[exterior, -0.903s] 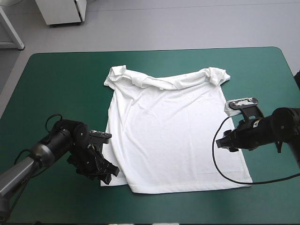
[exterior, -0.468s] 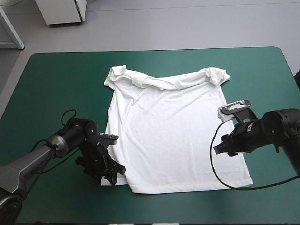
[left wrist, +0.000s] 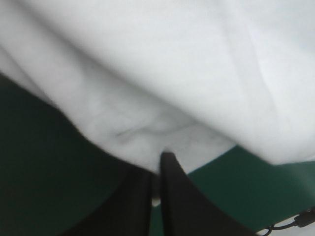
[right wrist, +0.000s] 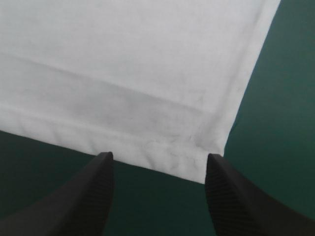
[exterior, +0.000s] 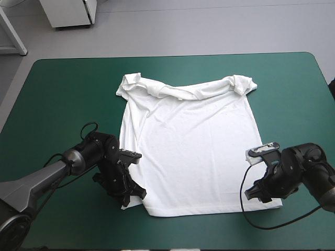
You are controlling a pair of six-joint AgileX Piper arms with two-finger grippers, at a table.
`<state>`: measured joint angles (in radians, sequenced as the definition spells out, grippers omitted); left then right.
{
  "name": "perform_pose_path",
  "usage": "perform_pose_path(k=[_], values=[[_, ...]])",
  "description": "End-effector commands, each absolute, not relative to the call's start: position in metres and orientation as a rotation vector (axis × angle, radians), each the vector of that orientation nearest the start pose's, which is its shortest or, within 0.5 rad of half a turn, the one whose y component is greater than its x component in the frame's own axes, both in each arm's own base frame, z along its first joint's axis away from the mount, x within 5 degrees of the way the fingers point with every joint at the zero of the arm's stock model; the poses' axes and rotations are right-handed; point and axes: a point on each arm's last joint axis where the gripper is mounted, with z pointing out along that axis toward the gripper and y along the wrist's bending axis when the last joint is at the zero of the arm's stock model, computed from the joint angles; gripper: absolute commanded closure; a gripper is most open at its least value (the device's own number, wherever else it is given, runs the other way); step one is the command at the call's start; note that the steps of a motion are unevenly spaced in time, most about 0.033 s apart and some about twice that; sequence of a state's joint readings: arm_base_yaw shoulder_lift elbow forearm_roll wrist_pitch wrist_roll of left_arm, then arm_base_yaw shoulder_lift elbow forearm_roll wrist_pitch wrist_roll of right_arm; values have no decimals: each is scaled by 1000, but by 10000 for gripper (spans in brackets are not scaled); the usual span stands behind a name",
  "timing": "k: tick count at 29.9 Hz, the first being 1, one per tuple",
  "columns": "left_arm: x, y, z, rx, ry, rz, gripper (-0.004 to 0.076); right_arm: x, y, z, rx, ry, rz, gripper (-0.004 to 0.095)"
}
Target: Fold the cloth
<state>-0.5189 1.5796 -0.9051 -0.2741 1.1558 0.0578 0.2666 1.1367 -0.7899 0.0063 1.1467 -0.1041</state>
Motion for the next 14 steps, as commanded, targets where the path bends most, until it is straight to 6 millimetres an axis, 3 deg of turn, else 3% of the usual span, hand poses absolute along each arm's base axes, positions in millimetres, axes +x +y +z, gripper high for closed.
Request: perform_pose_path(k=[1, 7, 14], values=[[208, -153, 185, 692, 3204, -401, 733, 170, 45, 260, -522, 2904, -3, 391], [205, -151, 193, 716, 3172, -411, 733, 169, 34, 251, -482, 2927, -178, 391], [204, -148, 203, 748, 3137, -385, 733, 169, 33, 232, -489, 3000, -205, 391]])
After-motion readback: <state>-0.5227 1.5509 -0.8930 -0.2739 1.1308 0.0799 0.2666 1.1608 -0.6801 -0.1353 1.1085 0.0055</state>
